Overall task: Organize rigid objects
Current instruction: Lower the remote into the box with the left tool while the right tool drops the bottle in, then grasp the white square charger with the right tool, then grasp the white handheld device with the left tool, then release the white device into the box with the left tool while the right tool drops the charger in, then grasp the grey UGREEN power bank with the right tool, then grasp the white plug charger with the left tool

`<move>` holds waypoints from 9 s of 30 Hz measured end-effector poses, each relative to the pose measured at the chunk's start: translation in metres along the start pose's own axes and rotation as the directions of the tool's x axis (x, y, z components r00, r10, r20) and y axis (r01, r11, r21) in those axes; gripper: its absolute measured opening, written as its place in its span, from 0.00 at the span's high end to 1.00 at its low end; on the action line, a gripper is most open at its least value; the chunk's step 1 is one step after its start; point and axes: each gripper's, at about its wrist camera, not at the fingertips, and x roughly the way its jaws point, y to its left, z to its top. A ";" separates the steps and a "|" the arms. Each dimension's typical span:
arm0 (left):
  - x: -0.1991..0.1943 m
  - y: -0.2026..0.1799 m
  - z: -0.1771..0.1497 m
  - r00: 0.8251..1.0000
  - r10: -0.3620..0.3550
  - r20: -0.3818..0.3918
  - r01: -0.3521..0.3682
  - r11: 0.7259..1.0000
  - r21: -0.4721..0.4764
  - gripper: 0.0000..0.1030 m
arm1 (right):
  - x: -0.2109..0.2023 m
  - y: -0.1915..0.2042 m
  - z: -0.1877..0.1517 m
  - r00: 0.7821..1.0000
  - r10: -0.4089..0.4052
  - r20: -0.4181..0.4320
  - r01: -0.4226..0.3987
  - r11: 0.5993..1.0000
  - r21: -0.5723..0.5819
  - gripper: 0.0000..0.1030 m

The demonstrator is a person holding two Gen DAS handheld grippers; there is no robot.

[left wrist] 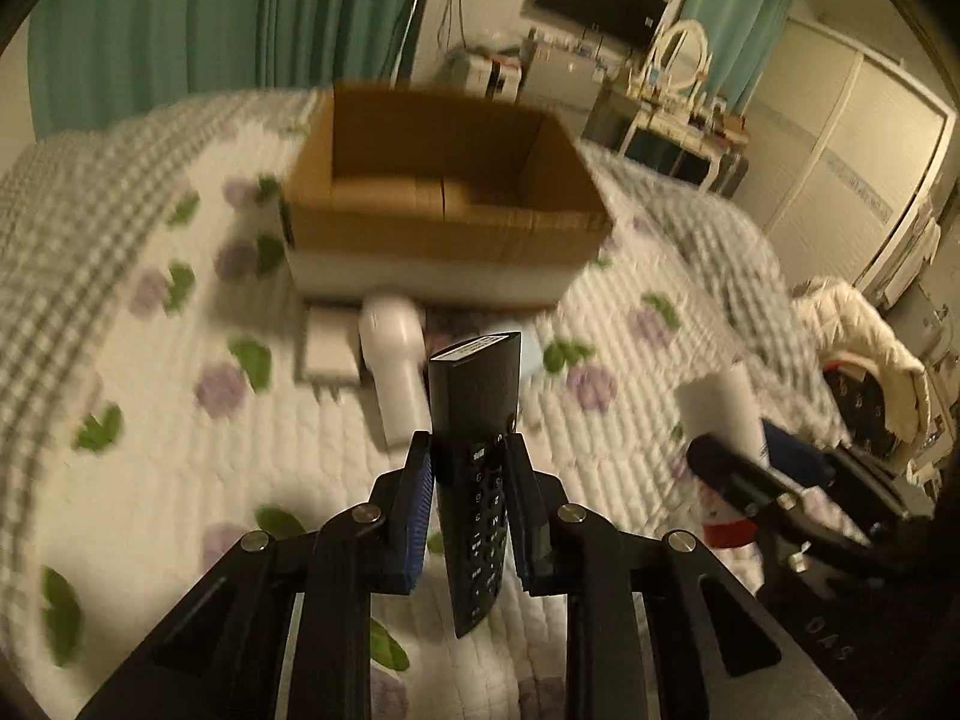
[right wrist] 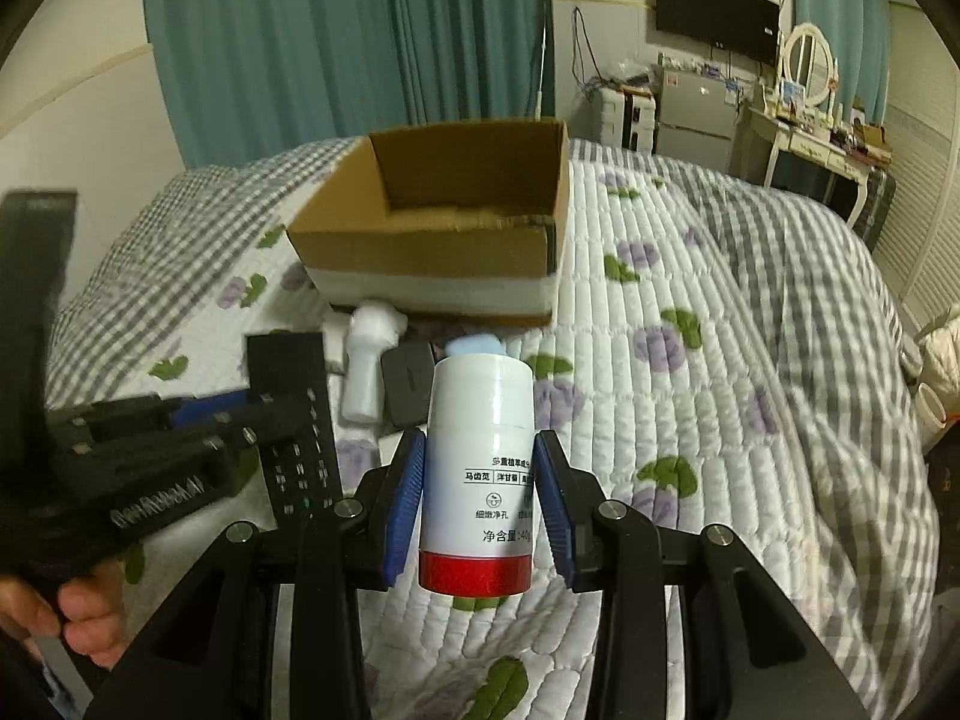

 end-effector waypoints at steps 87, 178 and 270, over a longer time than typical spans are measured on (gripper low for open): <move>0.037 0.053 -0.014 0.964 0.244 0.105 -0.253 0.964 0.082 0.00 | 0.117 0.042 -0.011 0.980 -0.006 -0.199 -0.019 0.992 -0.122 0.05; 0.122 0.028 0.175 0.975 0.157 0.158 -0.179 0.975 0.133 0.35 | 0.112 -0.023 0.161 0.995 0.011 0.097 0.000 0.993 -0.120 0.49; 0.161 0.053 0.018 0.961 0.275 -0.029 -0.266 0.948 0.173 0.60 | 0.115 -0.029 0.034 0.991 -0.090 -0.104 0.094 0.995 0.033 0.60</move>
